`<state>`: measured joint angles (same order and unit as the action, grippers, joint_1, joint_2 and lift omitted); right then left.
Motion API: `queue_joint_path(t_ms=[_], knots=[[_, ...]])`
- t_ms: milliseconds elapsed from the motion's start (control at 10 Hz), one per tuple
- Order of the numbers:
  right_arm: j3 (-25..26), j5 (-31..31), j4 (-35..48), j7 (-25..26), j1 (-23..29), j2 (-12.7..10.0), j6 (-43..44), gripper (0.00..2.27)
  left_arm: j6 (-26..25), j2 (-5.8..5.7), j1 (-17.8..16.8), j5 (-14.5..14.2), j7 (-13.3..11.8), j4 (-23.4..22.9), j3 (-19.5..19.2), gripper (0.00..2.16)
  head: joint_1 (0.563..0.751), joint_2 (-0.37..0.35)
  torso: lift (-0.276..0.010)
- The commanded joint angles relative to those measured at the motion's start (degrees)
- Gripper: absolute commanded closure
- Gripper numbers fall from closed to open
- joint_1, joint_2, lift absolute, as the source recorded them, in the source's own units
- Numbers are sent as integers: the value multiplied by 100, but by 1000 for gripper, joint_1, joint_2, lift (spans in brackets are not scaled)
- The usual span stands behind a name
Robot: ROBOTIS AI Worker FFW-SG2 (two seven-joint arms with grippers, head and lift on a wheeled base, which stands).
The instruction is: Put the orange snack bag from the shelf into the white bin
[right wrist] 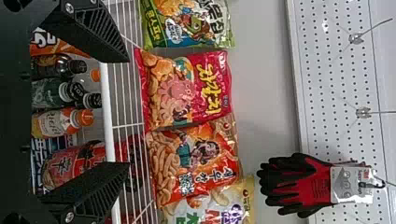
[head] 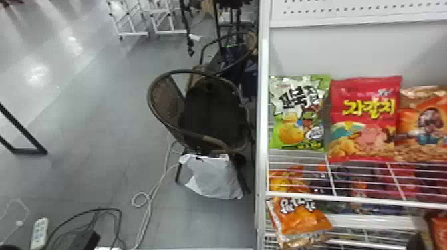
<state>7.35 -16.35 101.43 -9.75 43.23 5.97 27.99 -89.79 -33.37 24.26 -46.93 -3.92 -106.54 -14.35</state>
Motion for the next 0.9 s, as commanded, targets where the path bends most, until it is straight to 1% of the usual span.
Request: queue_joint_path(t_ms=[0, 100, 300, 500, 700, 800], knots=[[-23, 17, 0, 8, -25, -17, -18, 97, -24, -3, -176, 26, 6, 98, 204, 2135, 695, 138, 1], [-67, 44, 0, 17, -87, -8, -35, 97, -24, -11, -246, 34, 6, 124, 266, 2135, 695, 125, 1], [-85, 53, 61, 26, -236, 9, -211, 97, -24, -3, -299, 52, 14, 168, 354, 2135, 695, 124, 1], [30, 53, 202, 34, -368, 27, -545, 97, -24, -3, -308, 78, 14, 256, 371, 2135, 695, 121, 1], [205, 53, 475, 43, -535, 35, -1072, 97, -24, 6, -308, 78, 14, 256, 398, 2135, 695, 105, 1], [293, 53, 642, 43, -693, 35, -1512, 97, -24, 6, -317, 96, 14, 256, 406, 2135, 695, 88, 1]])
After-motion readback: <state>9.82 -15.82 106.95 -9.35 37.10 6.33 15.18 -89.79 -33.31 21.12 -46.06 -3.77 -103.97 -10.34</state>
